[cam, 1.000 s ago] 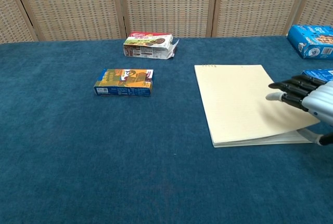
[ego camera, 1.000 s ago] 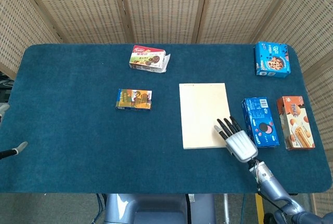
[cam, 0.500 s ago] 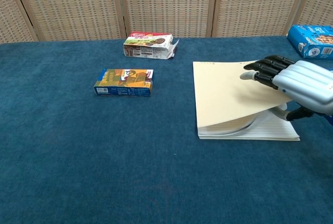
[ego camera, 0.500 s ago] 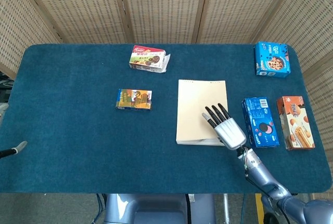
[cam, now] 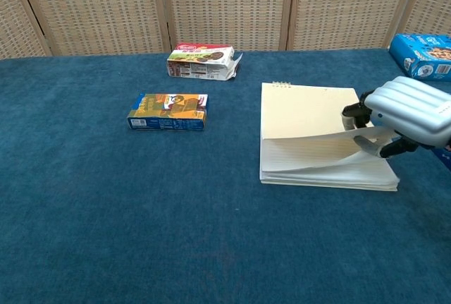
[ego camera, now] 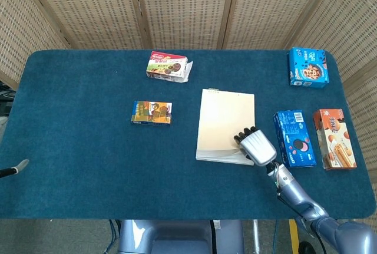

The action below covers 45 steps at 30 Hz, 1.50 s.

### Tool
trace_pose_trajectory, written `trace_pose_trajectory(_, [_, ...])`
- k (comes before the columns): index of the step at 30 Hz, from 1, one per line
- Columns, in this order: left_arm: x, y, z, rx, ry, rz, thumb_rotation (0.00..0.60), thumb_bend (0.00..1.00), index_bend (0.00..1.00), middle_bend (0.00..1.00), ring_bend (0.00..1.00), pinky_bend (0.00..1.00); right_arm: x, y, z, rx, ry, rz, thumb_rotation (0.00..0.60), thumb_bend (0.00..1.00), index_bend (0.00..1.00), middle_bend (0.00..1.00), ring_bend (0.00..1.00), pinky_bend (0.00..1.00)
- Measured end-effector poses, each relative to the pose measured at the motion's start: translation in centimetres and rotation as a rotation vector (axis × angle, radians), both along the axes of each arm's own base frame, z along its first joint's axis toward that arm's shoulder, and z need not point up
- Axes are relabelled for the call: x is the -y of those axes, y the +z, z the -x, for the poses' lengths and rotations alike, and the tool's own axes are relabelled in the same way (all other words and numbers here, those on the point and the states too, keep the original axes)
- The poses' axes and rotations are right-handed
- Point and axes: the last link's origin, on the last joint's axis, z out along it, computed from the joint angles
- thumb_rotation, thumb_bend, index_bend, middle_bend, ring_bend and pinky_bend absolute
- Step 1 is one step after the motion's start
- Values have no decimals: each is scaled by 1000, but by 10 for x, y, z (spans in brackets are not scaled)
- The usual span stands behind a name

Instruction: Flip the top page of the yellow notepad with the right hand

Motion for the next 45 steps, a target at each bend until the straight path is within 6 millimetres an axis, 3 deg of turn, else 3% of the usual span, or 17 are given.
trace_pose_trajectory(13, [0, -3, -1, -8, 2, 7, 600, 0, 0, 0, 0, 0, -17, 23, 15, 66, 54, -106, 600, 569, 643, 618, 487, 543])
trace_pose_trajectory(27, [2, -5, -2, -13, 2, 9, 600, 0, 0, 0, 0, 0, -83, 62, 30, 83, 172, -237, 600, 569, 646, 622, 493, 543])
trace_pose_trajectory(32, [1, -6, -2, -15, 6, 12, 600, 0, 0, 0, 0, 0, -92, 71, 22, 124, 186, -253, 600, 569, 646, 622, 493, 543])
trace_pose_trajectory(35, [-1, -7, -3, -17, 6, 17, 600, 0, 0, 0, 0, 0, -84, 80, 8, 167, 192, -227, 600, 569, 646, 622, 493, 543])
trace_pose_trajectory(38, [-2, -7, -3, -16, 8, 19, 600, 0, 0, 0, 0, 0, -64, 91, -12, 210, 187, -174, 600, 569, 646, 622, 494, 543])
trace_pose_trajectory(45, [-6, -8, 1, 0, 27, 33, 600, 0, 0, 0, 0, 0, 2, 113, -49, 241, 40, -64, 600, 569, 646, 623, 493, 543])
